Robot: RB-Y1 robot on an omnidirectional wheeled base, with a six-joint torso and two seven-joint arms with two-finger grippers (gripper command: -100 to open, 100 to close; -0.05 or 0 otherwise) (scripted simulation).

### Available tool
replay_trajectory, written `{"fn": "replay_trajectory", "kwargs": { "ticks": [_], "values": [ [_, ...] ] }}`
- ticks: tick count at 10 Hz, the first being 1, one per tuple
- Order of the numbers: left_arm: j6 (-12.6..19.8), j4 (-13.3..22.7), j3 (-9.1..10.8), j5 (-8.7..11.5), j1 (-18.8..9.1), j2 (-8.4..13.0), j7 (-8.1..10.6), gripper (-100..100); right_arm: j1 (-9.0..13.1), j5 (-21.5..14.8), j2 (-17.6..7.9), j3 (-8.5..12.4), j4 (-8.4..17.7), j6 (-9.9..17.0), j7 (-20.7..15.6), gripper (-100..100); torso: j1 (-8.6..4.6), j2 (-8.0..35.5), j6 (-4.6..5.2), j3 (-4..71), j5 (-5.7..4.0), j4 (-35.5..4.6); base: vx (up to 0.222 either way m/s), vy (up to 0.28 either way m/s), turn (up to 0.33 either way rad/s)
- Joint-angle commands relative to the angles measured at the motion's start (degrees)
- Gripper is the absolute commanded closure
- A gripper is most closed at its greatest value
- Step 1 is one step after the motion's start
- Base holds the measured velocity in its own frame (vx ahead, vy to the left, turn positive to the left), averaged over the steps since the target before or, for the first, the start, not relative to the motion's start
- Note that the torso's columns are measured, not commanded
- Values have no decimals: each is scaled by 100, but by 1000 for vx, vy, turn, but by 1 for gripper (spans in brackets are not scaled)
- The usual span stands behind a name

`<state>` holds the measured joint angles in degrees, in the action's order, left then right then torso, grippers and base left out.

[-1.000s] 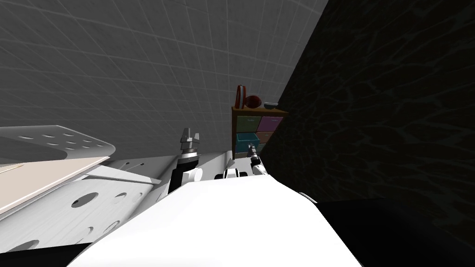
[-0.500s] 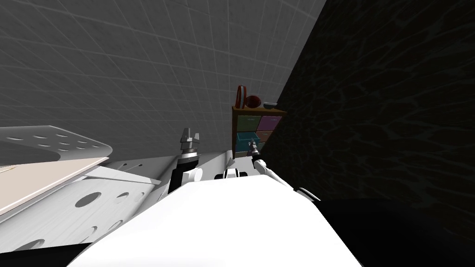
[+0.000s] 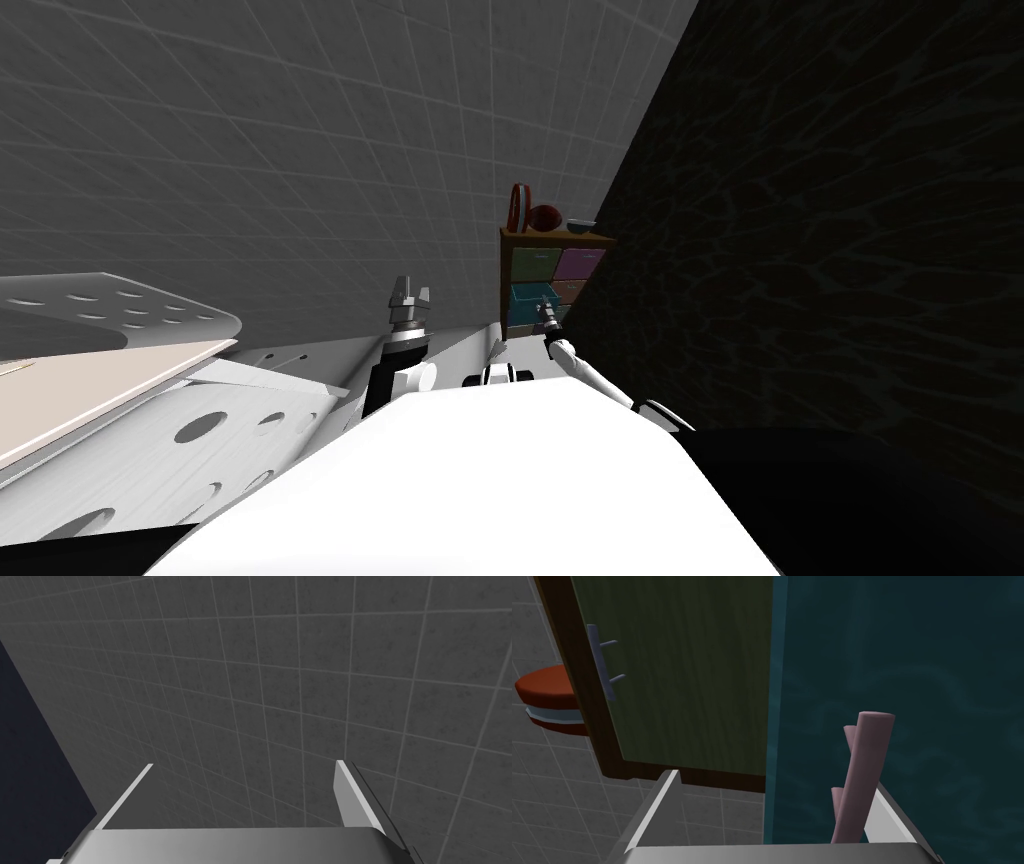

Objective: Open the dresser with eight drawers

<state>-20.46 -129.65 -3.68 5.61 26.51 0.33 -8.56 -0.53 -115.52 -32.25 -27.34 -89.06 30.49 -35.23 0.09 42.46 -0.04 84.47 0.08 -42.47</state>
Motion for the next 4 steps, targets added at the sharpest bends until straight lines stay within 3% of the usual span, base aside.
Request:
{"fn": "replay_trajectory", "kwargs": {
  "ticks": [1, 4],
  "values": [
    [0, 0, 0, 0, 0, 0, 0, 0, -6, 2, 0, -3, 7, -5, 0, 0, -1, -6, 1, 3, -2, 5, 0, 0, 0],
    [0, 0, 0, 0, 0, 0, 0, 0, -15, 4, -1, -6, 17, -12, 0, 0, -5, -13, 3, 7, -6, 14, 0, 0, 0]
  ]
}}
